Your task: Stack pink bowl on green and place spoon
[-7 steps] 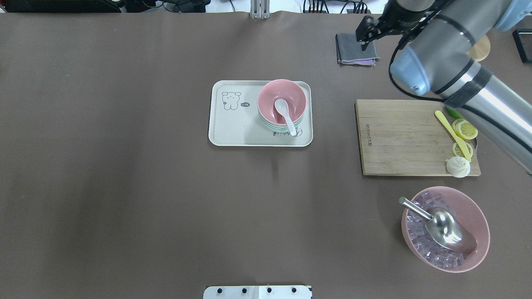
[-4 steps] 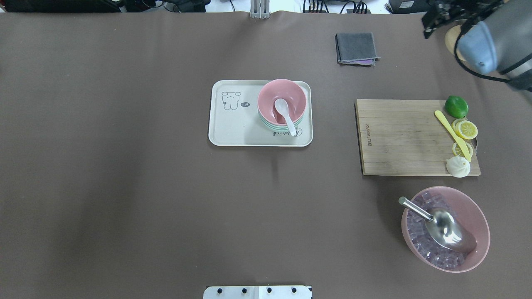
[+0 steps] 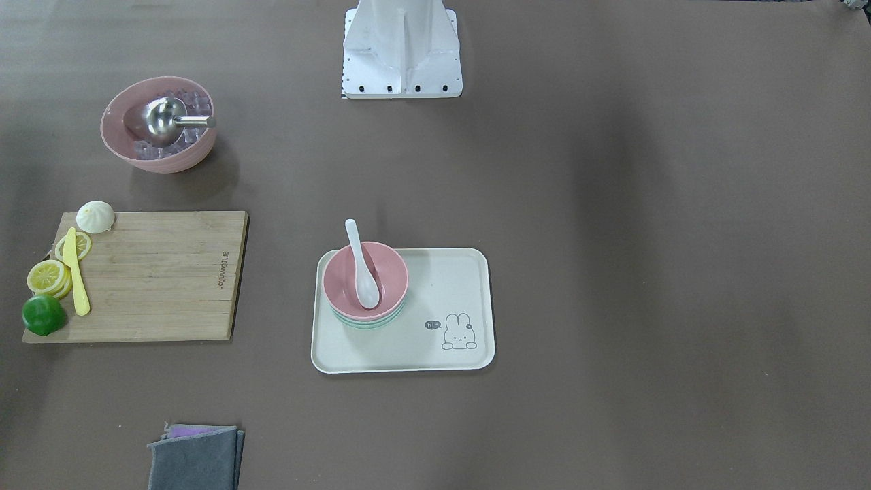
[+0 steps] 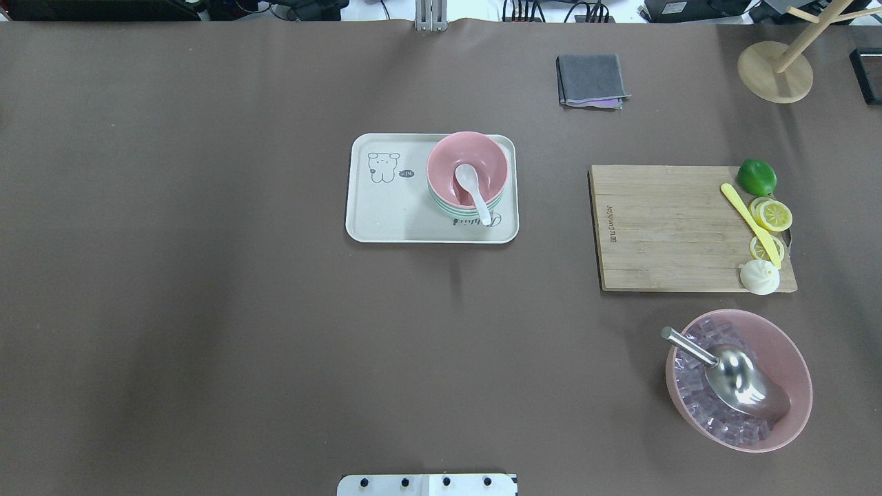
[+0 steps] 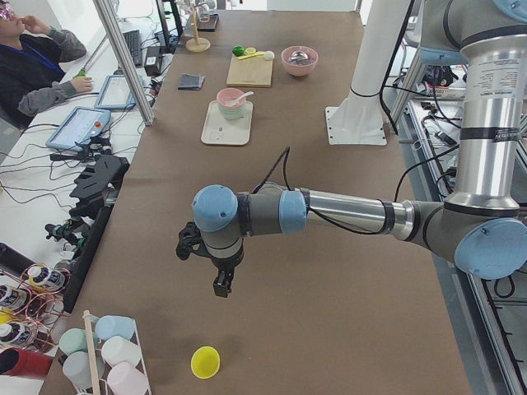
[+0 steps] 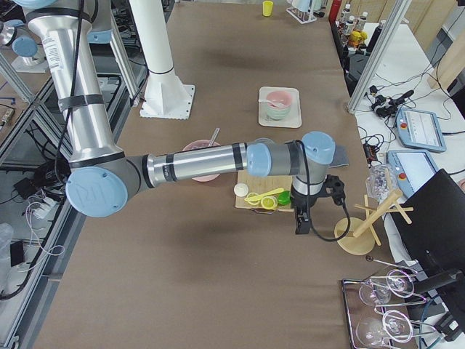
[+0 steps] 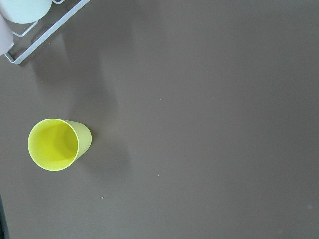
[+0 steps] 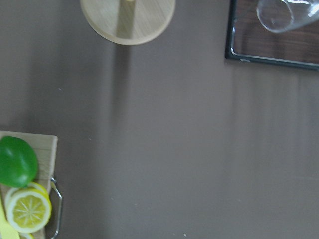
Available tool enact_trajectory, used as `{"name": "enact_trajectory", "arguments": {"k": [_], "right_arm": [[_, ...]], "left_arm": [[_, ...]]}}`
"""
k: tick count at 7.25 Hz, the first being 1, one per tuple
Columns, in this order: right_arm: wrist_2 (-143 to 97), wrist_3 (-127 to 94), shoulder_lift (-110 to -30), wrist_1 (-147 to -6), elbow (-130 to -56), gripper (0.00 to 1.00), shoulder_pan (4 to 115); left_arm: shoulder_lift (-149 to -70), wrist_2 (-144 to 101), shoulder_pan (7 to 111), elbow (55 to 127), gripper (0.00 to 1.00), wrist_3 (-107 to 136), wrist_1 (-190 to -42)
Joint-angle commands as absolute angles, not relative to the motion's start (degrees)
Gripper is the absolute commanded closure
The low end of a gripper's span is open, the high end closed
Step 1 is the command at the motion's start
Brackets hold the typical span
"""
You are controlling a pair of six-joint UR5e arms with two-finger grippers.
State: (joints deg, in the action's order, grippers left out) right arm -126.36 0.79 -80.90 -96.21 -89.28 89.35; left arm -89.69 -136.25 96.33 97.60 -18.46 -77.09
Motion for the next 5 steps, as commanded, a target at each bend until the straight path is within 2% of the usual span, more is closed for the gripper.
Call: {"name": "enact_trajectory", "arguments": {"k": [1, 3, 5], "right_arm": [[-127.6, 0.8, -91.09, -88.03, -90.52, 0.0, 92.98], [-129.46, 0.44, -95.78, -88.15, -92.97, 0.0, 93.16], [-130.6, -6.38, -96.24, -88.24, -96.13, 0.0, 93.16]], "left_arm": [[-89.47, -136.76, 96.42, 97.56, 0.01, -18.28, -77.26], [-89.65, -136.93, 96.42, 98.08, 0.01, -18.11, -77.26], [-89.56, -137.28, 96.42, 99.31, 0.01, -18.37, -77.17]]}}
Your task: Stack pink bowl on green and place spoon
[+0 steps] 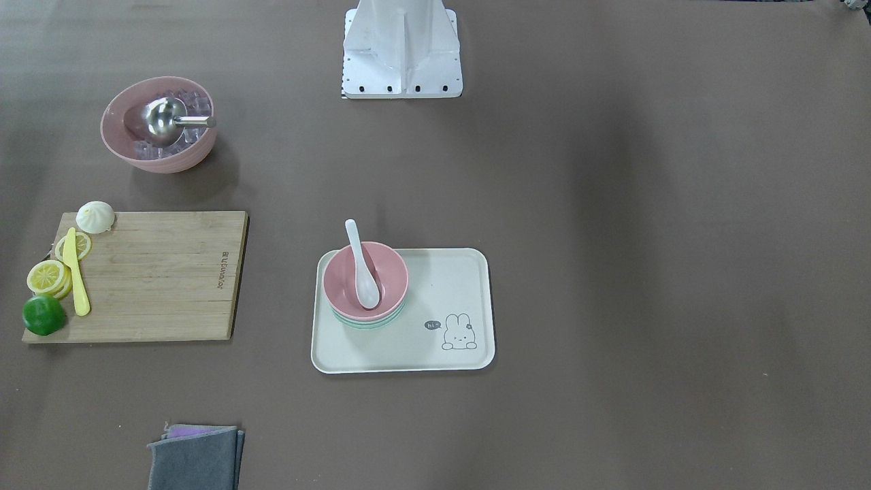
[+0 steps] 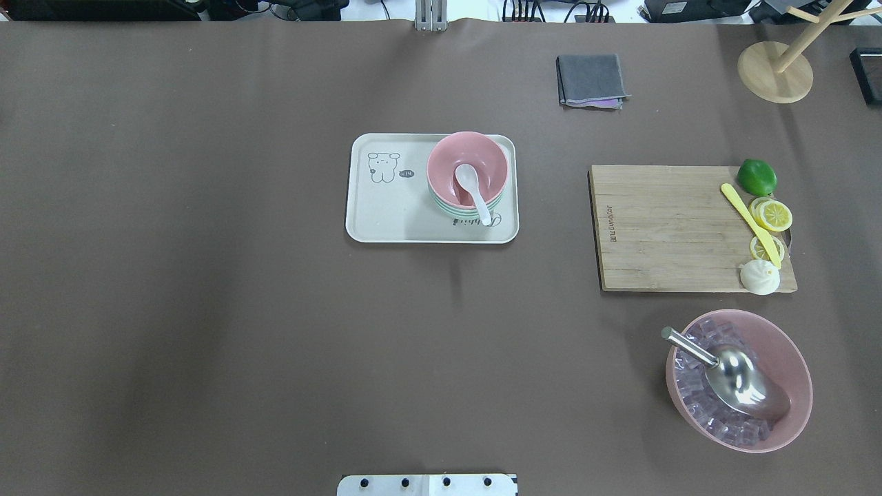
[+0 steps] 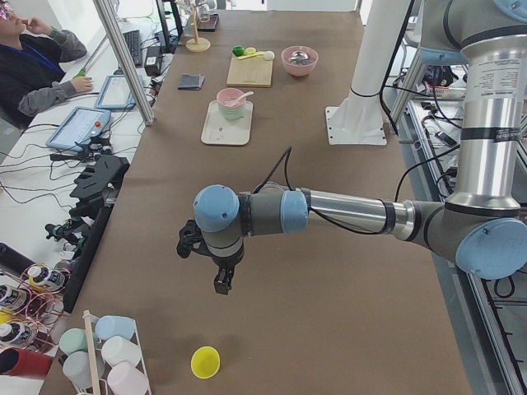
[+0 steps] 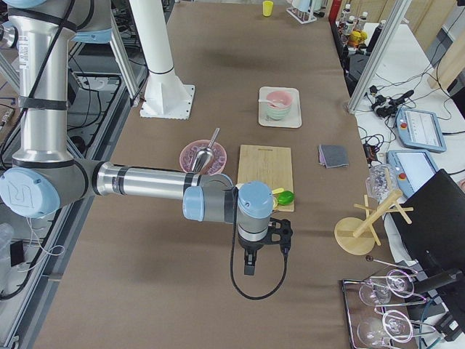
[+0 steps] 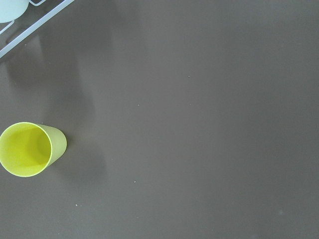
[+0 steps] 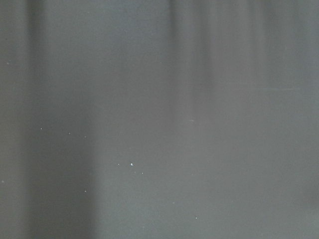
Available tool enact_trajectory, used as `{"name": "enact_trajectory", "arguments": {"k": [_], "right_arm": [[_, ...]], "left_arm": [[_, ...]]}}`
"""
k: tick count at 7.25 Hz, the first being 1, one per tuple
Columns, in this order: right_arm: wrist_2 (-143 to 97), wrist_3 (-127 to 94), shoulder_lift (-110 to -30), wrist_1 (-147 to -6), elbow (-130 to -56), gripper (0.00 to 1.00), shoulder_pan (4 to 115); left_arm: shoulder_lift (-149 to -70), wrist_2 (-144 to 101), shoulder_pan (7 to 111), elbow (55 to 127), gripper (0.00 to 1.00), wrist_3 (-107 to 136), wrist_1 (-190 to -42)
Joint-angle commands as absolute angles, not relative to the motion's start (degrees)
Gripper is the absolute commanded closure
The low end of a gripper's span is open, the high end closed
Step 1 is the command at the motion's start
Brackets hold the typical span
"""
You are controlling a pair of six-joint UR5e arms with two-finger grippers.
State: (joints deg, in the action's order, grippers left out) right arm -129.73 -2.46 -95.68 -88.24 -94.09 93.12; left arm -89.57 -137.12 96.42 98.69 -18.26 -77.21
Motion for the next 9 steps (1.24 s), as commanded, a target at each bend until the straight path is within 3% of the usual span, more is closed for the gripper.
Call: {"name": "enact_trajectory", "arguments": {"k": [1, 9], "right_arm": [[-132.17, -6.42, -96.68, -88.24, -96.94, 0.0, 93.16], [-136.85, -6.59, -96.68, -96.94, -104.06, 0.0, 92.64]], "left_arm": [[-89.56, -137.29, 96.42, 98.79, 0.01, -18.28, -77.25], [-88.42, -136.85, 96.42, 99.05, 0.01, -18.19, -77.34]]}}
